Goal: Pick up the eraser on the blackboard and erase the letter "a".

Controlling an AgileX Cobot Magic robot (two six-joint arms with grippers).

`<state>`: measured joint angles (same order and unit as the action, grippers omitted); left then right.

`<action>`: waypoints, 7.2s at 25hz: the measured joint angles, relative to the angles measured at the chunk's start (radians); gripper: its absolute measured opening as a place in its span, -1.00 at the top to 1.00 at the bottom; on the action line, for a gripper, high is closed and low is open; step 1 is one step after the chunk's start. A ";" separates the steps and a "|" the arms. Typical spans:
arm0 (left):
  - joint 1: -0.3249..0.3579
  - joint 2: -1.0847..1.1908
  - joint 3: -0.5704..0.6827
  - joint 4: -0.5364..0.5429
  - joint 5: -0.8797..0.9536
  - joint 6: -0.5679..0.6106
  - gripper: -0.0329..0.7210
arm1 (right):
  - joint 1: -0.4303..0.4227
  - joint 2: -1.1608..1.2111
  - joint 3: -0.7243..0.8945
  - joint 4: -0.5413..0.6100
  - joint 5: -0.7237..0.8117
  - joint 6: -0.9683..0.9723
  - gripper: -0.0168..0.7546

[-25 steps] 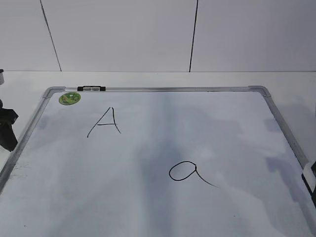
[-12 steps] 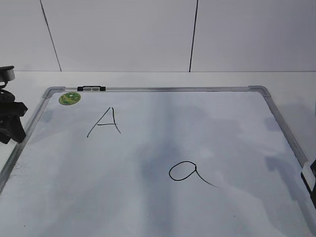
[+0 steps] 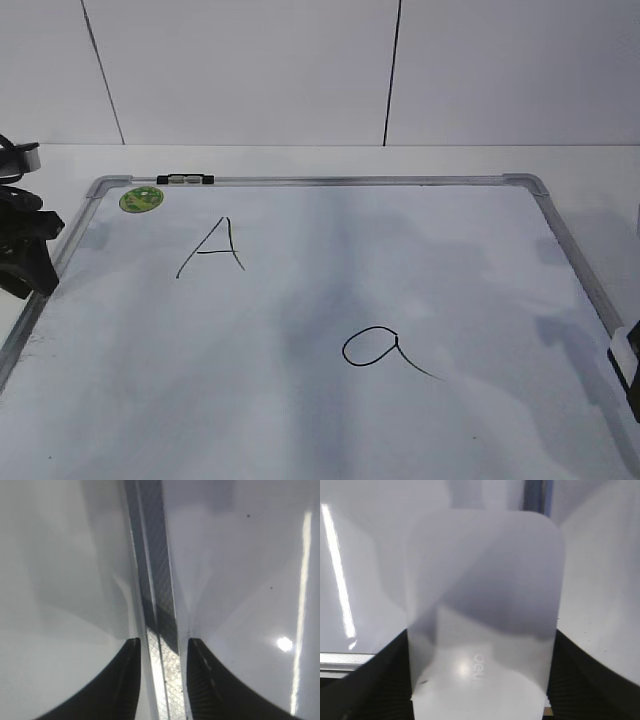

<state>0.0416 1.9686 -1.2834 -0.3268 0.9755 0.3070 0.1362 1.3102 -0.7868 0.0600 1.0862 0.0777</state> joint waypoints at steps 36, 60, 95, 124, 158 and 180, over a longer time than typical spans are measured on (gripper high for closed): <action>0.028 0.026 -0.002 -0.044 0.002 0.015 0.62 | 0.000 0.000 0.000 0.009 -0.007 -0.004 -0.53; 0.030 0.027 -0.002 -0.049 0.004 0.019 0.62 | 0.000 0.000 -0.013 0.064 -0.025 -0.032 -0.53; 0.030 0.027 -0.002 -0.053 0.006 0.019 0.68 | 0.383 0.634 -0.560 0.008 -0.060 -0.033 -0.53; 0.030 0.027 -0.002 -0.052 0.006 0.019 0.71 | 0.590 0.661 -0.580 -0.033 -0.097 -0.047 -0.53; 0.030 0.027 -0.002 -0.048 0.006 0.019 0.72 | 0.527 0.662 -0.584 -0.123 -0.108 0.034 -0.53; 0.030 0.027 -0.004 -0.048 0.007 0.019 0.72 | 0.466 0.605 -0.704 -0.164 0.070 0.024 -0.53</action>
<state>0.0716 1.9959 -1.2879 -0.3745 0.9829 0.3259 0.6026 1.9152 -1.4908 -0.1036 1.1562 0.1022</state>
